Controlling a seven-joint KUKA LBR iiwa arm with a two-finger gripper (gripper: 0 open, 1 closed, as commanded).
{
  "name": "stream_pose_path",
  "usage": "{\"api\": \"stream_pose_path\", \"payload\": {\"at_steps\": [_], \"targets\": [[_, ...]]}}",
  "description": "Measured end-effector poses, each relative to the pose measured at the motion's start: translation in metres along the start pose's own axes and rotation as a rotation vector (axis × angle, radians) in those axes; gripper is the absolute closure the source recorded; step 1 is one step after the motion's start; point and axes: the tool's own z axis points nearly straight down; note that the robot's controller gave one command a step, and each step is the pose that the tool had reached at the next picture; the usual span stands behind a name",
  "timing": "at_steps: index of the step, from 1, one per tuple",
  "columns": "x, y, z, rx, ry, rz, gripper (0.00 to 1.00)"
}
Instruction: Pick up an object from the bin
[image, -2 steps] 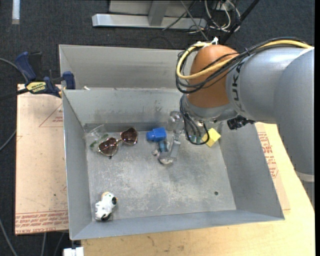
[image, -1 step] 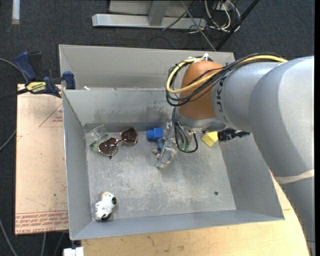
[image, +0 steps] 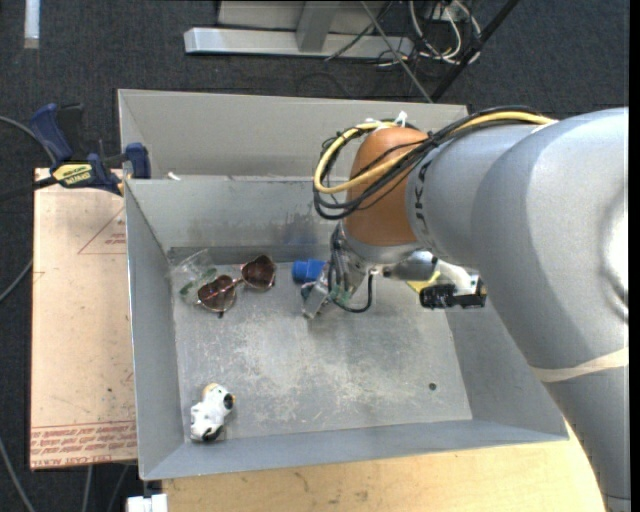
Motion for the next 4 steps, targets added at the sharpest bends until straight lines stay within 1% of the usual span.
{"api": "stream_pose_path", "payload": {"at_steps": [2, 3, 4], "targets": [[0.0, 0.0, -0.002, 0.003, 0.003, -0.001, 1.0], [0.003, -0.003, -0.019, 0.013, 0.015, -0.001, 1.0], [0.002, -0.001, -0.042, 0.011, 0.013, -0.002, 1.0]]}}
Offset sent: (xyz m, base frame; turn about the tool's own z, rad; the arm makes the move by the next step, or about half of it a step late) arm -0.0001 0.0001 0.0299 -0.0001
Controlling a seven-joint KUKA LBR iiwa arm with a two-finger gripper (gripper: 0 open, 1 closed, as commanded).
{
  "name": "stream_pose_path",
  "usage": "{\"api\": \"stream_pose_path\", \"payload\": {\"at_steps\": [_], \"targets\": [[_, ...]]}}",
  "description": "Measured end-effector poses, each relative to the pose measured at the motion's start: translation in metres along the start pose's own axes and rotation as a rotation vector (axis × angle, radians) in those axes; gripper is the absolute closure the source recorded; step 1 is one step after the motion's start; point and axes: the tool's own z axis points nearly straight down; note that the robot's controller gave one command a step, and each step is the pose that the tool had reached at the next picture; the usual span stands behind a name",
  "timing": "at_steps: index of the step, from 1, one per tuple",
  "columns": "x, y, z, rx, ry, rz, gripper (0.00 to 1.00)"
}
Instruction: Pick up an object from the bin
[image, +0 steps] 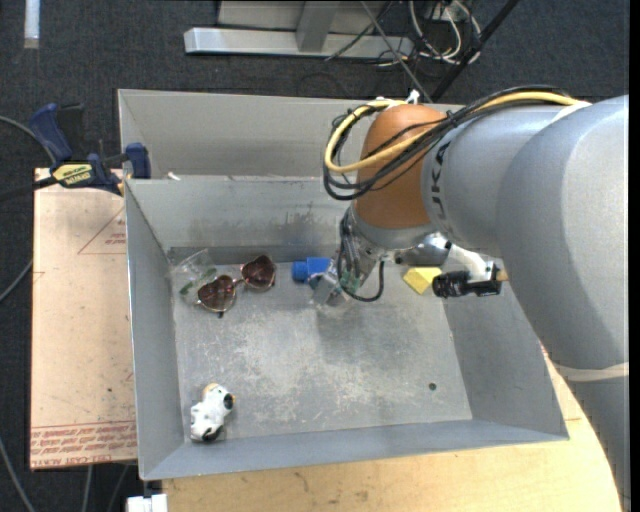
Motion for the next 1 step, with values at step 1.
{"api": "stream_pose_path", "payload": {"at_steps": [1], "targets": [[-0.0008, 0.0007, -0.0165, -0.005, -0.005, -0.001, 1.0]]}}
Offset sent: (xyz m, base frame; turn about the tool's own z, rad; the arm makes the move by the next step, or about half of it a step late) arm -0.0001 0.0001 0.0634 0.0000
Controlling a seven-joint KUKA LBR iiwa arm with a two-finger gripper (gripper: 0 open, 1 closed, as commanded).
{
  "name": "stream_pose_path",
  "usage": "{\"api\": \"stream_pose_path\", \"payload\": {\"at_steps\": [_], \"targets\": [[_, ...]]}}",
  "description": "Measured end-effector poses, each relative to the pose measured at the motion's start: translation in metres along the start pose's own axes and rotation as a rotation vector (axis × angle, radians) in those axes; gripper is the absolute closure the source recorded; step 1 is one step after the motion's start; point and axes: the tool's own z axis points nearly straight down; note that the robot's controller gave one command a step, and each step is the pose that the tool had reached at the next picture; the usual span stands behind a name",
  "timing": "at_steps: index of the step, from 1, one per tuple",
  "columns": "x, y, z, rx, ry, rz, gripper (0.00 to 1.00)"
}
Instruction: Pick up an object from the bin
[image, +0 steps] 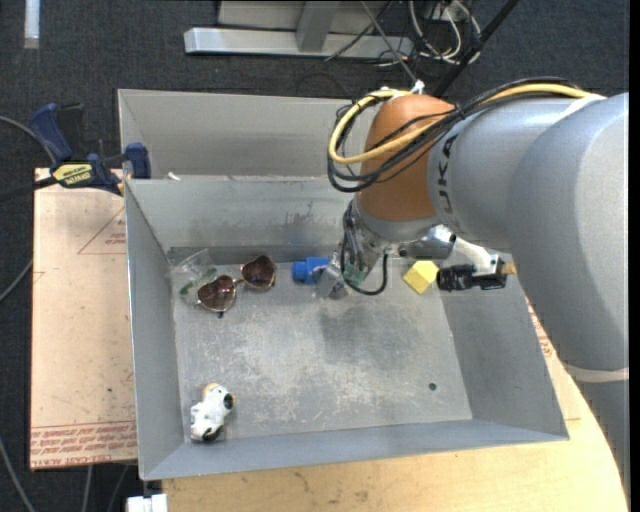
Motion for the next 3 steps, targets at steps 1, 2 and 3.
{"api": "stream_pose_path", "payload": {"at_steps": [1, 2, 3], "targets": [[0.0, 0.0, -0.01, 0.002, 0.002, -0.001, 1.0], [0.001, 0.0, -0.022, 0.003, 0.003, -0.001, 1.0], [0.0, 0.0, -0.033, 0.001, 0.001, -0.001, 1.0]]}}
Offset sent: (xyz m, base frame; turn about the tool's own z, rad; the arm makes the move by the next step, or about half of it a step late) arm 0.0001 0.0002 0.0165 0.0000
